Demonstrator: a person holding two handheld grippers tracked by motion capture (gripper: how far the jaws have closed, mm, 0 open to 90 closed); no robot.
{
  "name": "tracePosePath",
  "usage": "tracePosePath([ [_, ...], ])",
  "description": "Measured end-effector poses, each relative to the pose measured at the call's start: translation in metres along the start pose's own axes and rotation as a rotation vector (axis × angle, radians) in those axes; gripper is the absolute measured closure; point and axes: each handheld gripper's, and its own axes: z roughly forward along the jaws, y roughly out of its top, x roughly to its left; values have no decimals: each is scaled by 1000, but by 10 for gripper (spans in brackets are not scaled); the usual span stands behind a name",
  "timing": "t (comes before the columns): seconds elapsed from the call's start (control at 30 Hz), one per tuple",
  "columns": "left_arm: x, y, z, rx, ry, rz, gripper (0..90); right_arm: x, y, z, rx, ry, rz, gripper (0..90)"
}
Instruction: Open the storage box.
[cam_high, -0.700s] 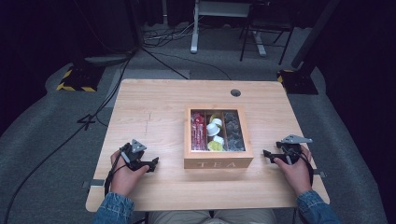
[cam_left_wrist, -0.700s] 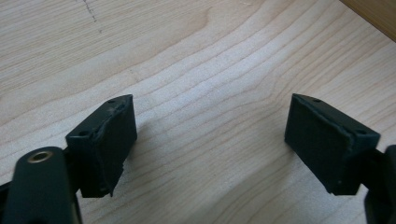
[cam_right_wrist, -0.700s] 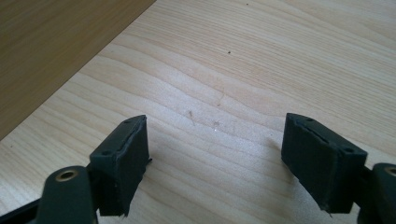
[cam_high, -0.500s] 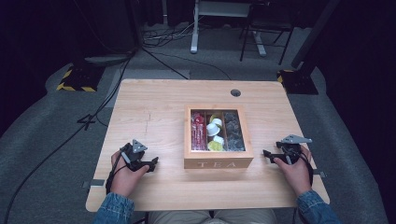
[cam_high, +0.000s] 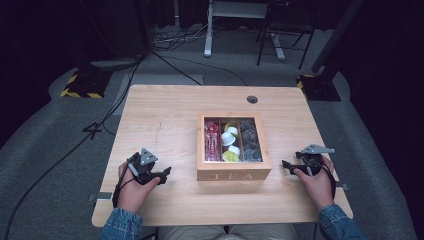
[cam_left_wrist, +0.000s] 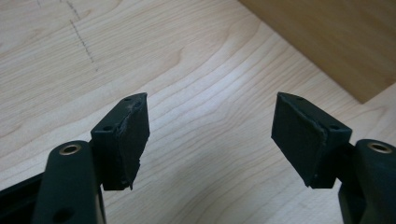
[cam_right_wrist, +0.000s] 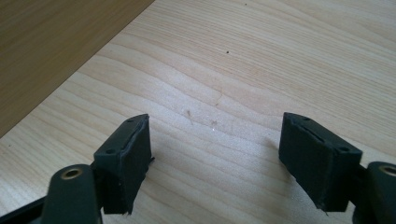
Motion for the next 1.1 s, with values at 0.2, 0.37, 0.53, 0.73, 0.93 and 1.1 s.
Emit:
tracePosePath([
  [0.2,-12,10,-10,-20,-31,42,319,-1,-1,-4,-7,27,-4,387],
  [0.37,-23,16,-14,-33,-55,67,328,-1,2,-12,-27,36,7,403],
  [0.53,-30,19,-17,-43,-81,79,332,1,5,-18,-44,45,13,410],
  [0.73,-39,24,-19,-60,-128,83,362,3,7,-24,-59,48,11,416],
  [0.93,-54,36,-15,-83,-182,131,374,9,2,-30,-63,76,13,425],
  [1.1,-62,36,-12,-91,-224,122,376,12,2,-34,-74,82,15,426],
])
